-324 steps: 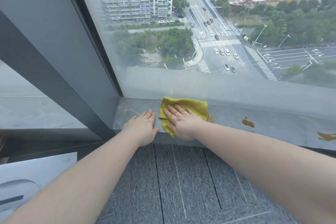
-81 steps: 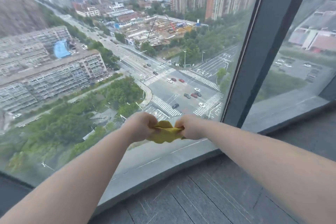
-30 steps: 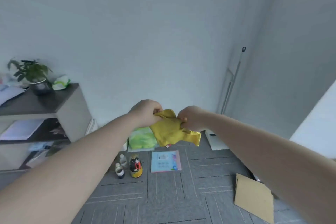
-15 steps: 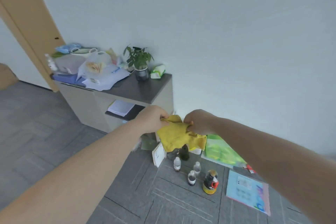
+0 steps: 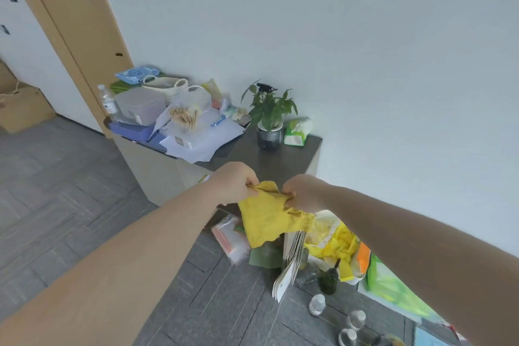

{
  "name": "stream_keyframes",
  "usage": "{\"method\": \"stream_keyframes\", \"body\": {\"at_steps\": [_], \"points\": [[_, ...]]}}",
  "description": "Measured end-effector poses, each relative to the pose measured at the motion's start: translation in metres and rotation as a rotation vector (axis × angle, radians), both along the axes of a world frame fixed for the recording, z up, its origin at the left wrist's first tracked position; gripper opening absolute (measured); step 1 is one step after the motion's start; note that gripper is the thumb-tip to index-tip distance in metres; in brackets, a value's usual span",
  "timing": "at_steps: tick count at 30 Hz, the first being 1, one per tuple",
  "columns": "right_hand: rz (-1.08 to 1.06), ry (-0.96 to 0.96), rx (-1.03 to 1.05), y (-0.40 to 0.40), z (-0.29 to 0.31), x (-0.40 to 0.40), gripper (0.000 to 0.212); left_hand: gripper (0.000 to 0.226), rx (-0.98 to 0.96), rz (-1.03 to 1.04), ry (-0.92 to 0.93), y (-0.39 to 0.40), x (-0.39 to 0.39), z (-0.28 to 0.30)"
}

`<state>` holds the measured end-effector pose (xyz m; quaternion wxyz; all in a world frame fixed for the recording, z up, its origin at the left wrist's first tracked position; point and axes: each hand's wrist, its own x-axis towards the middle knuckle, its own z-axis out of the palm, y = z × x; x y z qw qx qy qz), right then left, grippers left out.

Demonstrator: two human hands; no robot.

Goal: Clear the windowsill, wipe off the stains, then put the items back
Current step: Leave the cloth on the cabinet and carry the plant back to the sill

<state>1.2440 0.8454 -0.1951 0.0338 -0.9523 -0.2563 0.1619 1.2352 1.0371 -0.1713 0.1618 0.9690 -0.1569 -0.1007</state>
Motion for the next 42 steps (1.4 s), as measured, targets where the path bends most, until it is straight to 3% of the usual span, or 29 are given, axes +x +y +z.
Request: {"method": "stream_keyframes", "body": {"at_steps": [2, 5, 12, 30, 33, 38, 42], "points": [[-0.067, -0.004, -0.009, 0.024, -0.008, 0.032, 0.032, 0.028, 0.005, -0.065, -0.003, 0.025, 0.043, -0.006], [-0.158, 0.030, -0.010, 0.058, -0.015, 0.080, 0.017, 0.024, -0.009, -0.140, 0.015, 0.058, 0.103, -0.016], [-0.316, 0.124, 0.022, 0.110, -0.035, 0.159, 0.029, 0.026, 0.021, -0.258, 0.124, 0.102, 0.212, -0.045], [-0.395, 0.429, 0.128, 0.100, -0.133, 0.329, 0.027, 0.021, 0.179, -0.443, 0.324, 0.082, 0.415, -0.138], [-0.458, 0.412, 0.082, 0.091, -0.150, 0.346, 0.009, 0.023, 0.172, -0.485, 0.314, 0.074, 0.437, -0.162], [-0.694, 0.402, 0.116, 0.078, -0.174, 0.354, 0.044, 0.028, 0.128, -0.464, 0.288, 0.069, 0.466, -0.199], [-0.824, 0.411, 0.102, 0.077, -0.185, 0.352, 0.041, 0.024, 0.170, -0.475, 0.265, 0.074, 0.480, -0.214]]}}
